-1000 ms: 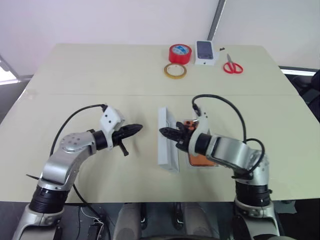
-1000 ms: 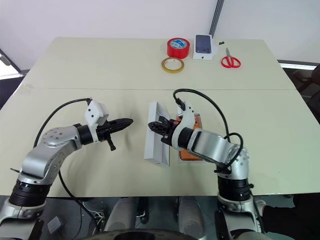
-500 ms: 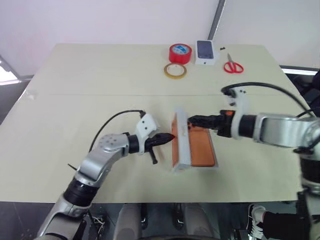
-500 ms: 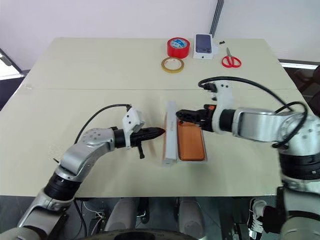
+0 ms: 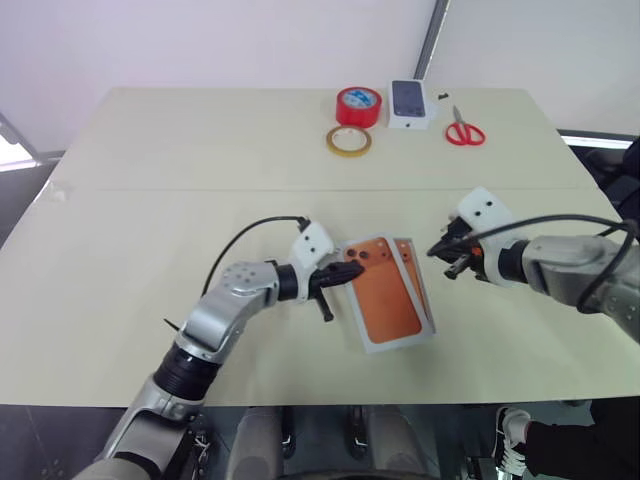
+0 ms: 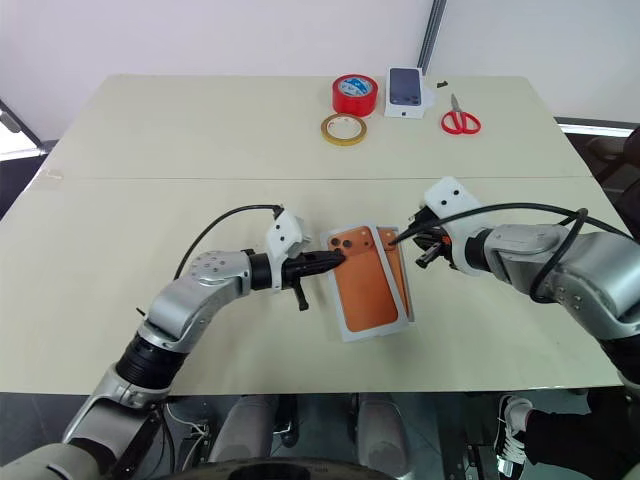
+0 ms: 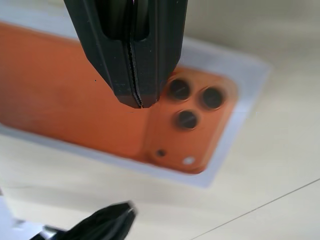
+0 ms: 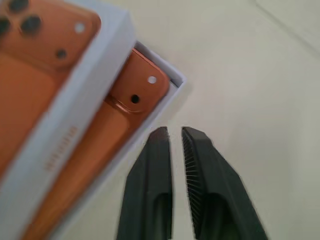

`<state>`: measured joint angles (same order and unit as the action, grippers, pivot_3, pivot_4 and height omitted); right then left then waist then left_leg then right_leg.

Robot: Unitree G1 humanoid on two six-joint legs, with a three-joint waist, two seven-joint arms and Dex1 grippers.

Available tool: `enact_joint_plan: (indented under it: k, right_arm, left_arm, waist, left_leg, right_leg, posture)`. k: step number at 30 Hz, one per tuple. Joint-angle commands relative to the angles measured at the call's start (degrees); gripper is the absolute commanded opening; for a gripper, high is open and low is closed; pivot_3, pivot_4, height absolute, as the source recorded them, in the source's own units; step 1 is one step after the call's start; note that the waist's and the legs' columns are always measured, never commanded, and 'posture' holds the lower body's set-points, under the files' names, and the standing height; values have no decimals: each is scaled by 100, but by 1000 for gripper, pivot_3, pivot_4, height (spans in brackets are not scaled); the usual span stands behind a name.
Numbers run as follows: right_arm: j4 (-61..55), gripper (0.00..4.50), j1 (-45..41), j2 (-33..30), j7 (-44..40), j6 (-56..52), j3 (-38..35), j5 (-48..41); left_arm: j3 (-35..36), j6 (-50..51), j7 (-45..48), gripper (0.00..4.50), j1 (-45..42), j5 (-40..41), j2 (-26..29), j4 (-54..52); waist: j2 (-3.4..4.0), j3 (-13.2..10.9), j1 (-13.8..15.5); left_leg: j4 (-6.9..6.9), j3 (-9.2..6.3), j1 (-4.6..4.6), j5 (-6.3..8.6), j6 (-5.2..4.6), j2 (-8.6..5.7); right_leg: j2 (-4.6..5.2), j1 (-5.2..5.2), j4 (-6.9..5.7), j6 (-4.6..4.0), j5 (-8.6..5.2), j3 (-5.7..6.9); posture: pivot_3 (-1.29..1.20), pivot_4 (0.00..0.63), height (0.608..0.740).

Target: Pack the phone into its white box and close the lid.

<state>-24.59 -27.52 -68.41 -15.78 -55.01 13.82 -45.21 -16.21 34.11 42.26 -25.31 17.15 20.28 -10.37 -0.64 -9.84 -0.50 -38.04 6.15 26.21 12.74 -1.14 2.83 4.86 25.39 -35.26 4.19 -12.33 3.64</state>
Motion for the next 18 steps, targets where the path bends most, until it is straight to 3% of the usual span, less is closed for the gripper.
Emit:
enact_joint_plan:
  k: [1,7,13,15,18]
  right_arm:
    - [-92,674,127,-146,-645,643,178,1075]
    - [-205,674,387,27,-1567,1203,181,1887]
    - [-215,674,434,246,-2068,1383,163,2473]
    - [-219,134,437,323,-2250,1306,125,2508]
    - [-318,8,456,370,-2437,1247,112,2638]
  left_arm:
    - [382,302,4,0,88,135,335,-453]
    - [357,735,503,0,350,424,977,-935]
    - [-293,910,636,0,183,249,895,-782]
    - [-463,900,577,0,78,149,766,-625]
    - [-636,909,581,0,-27,78,639,-528]
  waist:
    - [0,0,-9]
    - [0,0,12]
    - [0,-1,63]
    - [0,0,96]
    - [0,-1,120]
  left_leg:
    - [0,1,0,0,0,0]
    - [0,2,0,0,1,-2]
    - [-3,3,0,1,2,-6]
    - [-4,4,0,0,2,-6]
    - [-7,4,0,0,2,-6]
  right_leg:
    - [0,1,0,0,0,0]
    - [5,1,0,0,0,1]
    - [10,0,0,-1,0,2]
    - [10,0,0,-2,0,1]
    - [8,0,-2,-2,0,2]
  posture:
    - [0,150,740]
    - [0,150,740]
    - [0,150,740]
    - [0,150,740]
    - [0,150,740]
